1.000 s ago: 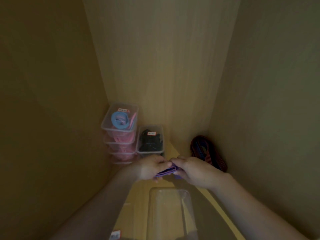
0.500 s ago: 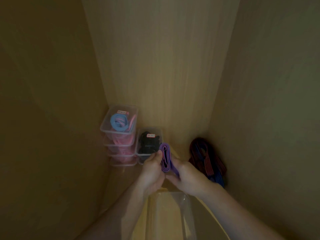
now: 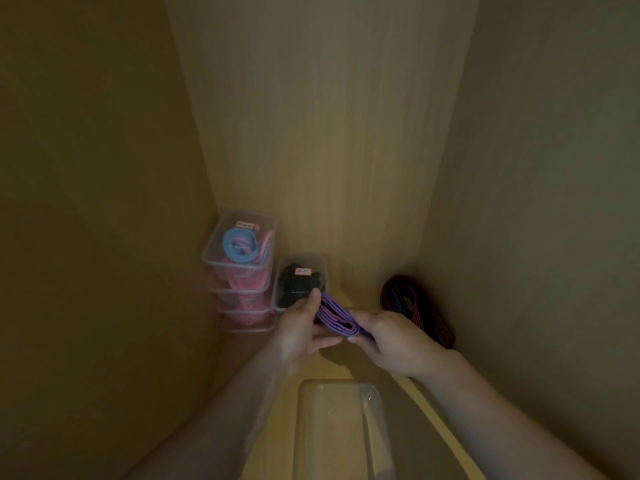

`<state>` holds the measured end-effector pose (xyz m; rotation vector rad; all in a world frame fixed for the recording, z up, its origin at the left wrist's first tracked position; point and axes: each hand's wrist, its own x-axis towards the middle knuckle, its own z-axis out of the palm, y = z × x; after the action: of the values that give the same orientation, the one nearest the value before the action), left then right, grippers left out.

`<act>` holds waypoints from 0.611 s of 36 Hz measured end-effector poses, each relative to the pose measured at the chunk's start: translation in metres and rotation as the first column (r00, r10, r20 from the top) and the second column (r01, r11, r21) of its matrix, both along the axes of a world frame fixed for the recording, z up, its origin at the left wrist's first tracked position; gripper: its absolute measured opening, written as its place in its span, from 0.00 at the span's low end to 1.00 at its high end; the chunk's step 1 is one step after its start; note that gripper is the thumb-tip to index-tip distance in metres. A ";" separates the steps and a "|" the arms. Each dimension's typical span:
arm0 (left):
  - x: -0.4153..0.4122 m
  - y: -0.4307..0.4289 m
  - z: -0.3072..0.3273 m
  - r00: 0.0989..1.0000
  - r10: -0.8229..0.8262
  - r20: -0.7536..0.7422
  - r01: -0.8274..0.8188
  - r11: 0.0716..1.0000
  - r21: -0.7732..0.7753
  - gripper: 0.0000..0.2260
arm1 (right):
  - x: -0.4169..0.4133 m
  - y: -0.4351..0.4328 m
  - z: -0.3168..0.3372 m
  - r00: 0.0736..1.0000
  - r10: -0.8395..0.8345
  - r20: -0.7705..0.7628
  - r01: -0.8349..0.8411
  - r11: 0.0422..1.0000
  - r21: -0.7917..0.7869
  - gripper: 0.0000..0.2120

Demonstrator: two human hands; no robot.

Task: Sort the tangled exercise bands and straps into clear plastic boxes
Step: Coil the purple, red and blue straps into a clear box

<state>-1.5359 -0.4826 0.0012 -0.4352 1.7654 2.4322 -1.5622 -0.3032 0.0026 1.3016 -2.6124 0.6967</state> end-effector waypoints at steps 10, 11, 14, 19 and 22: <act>-0.001 -0.003 0.009 0.997 -0.036 0.071 0.041 0.997 -0.067 0.12 | -0.003 0.007 0.005 0.998 -0.066 -0.018 0.068 0.992 0.106 0.12; -0.004 -0.007 0.009 0.998 -0.059 0.031 0.065 0.958 -0.279 0.10 | -0.003 0.007 0.008 0.998 -0.054 -0.027 0.057 0.990 0.130 0.11; -0.008 -0.019 0.008 0.942 -0.327 -0.075 0.153 0.617 -0.772 0.12 | 0.002 0.003 0.019 0.998 0.003 -0.068 0.013 0.971 0.237 0.10; -0.004 -0.023 0.024 0.779 -0.593 0.202 0.383 0.196 -0.903 0.12 | 0.006 -0.003 0.027 0.998 0.052 -0.048 -0.040 0.971 0.236 0.11; 0.001 -0.020 0.019 0.841 -0.532 0.096 0.397 0.487 -0.778 0.10 | 0.003 -0.001 0.024 0.999 -0.034 -0.008 0.035 0.988 0.150 0.16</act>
<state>-1.5351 -0.5023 0.0207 0.2146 2.5332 1.2470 -1.5596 -0.3044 0.0263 1.2912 -2.7215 0.4988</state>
